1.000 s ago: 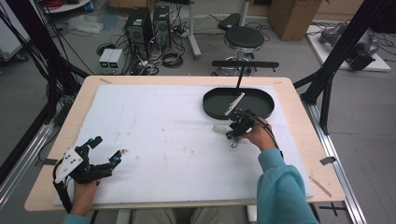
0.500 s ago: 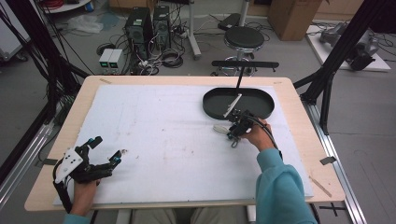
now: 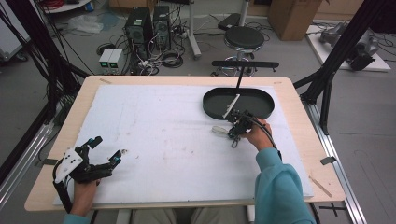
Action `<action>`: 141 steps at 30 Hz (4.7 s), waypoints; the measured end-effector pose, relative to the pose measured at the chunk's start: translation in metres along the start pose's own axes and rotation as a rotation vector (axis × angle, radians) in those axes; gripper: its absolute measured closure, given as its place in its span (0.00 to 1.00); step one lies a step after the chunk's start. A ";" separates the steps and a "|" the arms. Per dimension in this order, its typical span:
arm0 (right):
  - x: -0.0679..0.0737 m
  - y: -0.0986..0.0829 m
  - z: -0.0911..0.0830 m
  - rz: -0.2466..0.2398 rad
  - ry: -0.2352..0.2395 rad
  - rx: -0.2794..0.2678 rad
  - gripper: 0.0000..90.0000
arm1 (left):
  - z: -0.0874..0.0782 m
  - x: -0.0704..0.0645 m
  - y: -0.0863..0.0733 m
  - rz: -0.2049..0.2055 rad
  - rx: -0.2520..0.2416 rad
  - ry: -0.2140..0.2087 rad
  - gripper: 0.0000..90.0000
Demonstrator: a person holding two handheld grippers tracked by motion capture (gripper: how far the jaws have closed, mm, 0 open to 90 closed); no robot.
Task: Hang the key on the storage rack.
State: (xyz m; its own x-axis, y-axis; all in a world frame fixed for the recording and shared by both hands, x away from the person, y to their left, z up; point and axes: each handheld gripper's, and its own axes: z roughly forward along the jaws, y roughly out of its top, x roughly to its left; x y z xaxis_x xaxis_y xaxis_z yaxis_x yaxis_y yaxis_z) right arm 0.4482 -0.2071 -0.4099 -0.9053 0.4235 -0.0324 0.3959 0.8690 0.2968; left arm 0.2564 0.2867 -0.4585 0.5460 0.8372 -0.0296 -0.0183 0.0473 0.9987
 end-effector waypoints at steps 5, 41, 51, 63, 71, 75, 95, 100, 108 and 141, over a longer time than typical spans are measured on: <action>0.000 -0.001 -0.005 0.018 -0.006 -0.049 0.92 | 0.000 0.000 0.000 0.000 0.000 0.000 0.09; -0.007 -0.028 -0.088 0.325 -0.362 -0.765 0.91 | 0.000 0.000 0.000 0.000 0.001 0.000 0.09; -0.018 -0.018 -0.100 0.395 -0.468 -0.833 0.91 | 0.000 0.000 0.000 0.005 0.001 -0.002 0.09; -0.032 -0.011 -0.087 0.460 -0.528 -0.825 0.91 | 0.000 0.000 0.000 0.001 -0.001 0.000 0.09; -0.039 -0.010 -0.078 0.494 -0.571 -0.815 0.91 | 0.000 0.000 0.000 0.005 0.001 -0.001 0.09; -0.041 -0.008 -0.074 0.492 -0.580 -0.804 0.91 | 0.000 0.000 0.000 0.005 0.001 -0.002 0.09; -0.057 0.000 -0.051 0.512 -0.600 -0.766 0.91 | 0.000 0.000 0.000 0.006 0.001 -0.001 0.09; -0.061 0.000 -0.047 0.525 -0.590 -0.765 0.91 | 0.000 0.000 0.000 0.008 0.001 -0.001 0.09; -0.067 0.000 -0.041 0.526 -0.564 -0.750 0.91 | 0.000 0.000 0.000 0.009 0.001 -0.001 0.09; -0.023 -0.024 -0.071 0.375 -0.346 -0.896 0.01 | 0.000 0.000 0.000 0.009 0.000 -0.001 0.09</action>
State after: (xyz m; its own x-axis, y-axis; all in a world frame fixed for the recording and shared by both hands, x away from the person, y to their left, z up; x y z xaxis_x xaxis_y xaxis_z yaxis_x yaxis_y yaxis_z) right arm 0.4485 -0.2558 -0.3480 -0.5971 0.8018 -0.0215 0.2557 0.2157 0.9424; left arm 0.2559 0.2864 -0.4586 0.5466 0.8371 -0.0207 -0.0230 0.0398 0.9989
